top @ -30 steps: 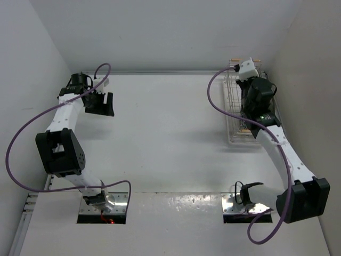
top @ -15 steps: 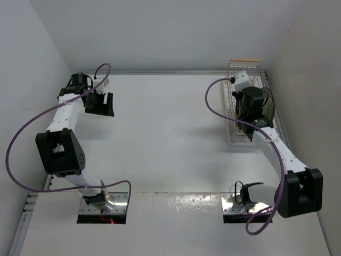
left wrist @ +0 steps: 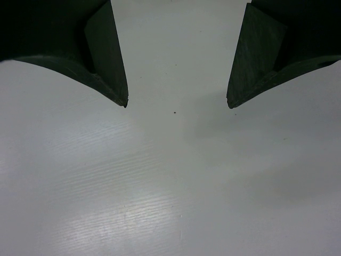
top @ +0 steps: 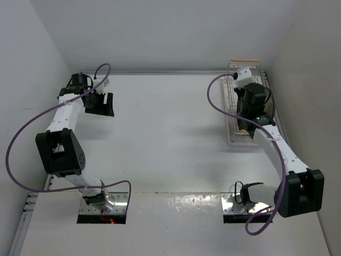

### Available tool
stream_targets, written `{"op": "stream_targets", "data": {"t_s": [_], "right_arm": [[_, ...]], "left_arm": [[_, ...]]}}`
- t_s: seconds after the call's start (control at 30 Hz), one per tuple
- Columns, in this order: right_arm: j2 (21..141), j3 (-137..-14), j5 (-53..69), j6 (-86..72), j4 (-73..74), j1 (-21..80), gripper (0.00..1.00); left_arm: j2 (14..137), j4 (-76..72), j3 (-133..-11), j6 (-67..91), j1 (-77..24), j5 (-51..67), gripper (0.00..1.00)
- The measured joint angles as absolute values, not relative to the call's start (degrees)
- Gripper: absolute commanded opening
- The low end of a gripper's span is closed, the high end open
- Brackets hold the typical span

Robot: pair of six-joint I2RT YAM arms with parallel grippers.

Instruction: Load the plates into the dish rack

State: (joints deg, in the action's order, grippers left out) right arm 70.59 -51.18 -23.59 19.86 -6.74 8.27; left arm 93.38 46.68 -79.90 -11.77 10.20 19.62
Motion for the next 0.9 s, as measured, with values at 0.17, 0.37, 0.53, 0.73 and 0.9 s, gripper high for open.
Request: {"op": "stream_targets", "data": {"t_s": [0.17,0.37,0.53,0.73,0.9], "right_arm": [[70.5,-54.1,-23.9,20.2,-7.2,8.3,0.00],[70.2,-54.3,-23.9,18.9,-6.7,8.3,0.00],[70.2,-53.7,-23.7,17.9,-5.7,8.4,0.00],[70.4,-52.6,-22.7,16.1,-3.4,8.4,0.00],[70.3,-50.0,-21.1,15.2,-5.7,8.5,0.17]], "left_arm": [[93.4,46.7,-79.9,-11.8,10.2,19.6,0.79],[93.4,46.7,-79.9,-11.8,10.2,19.5,0.79],[93.4,46.7,-79.9,-11.8,10.2,19.5,0.79],[93.4,46.7,-79.9,-11.8,10.2,19.5,0.79],[93.4,46.7,-79.9,-11.8,10.2,19.5,0.79]]}}
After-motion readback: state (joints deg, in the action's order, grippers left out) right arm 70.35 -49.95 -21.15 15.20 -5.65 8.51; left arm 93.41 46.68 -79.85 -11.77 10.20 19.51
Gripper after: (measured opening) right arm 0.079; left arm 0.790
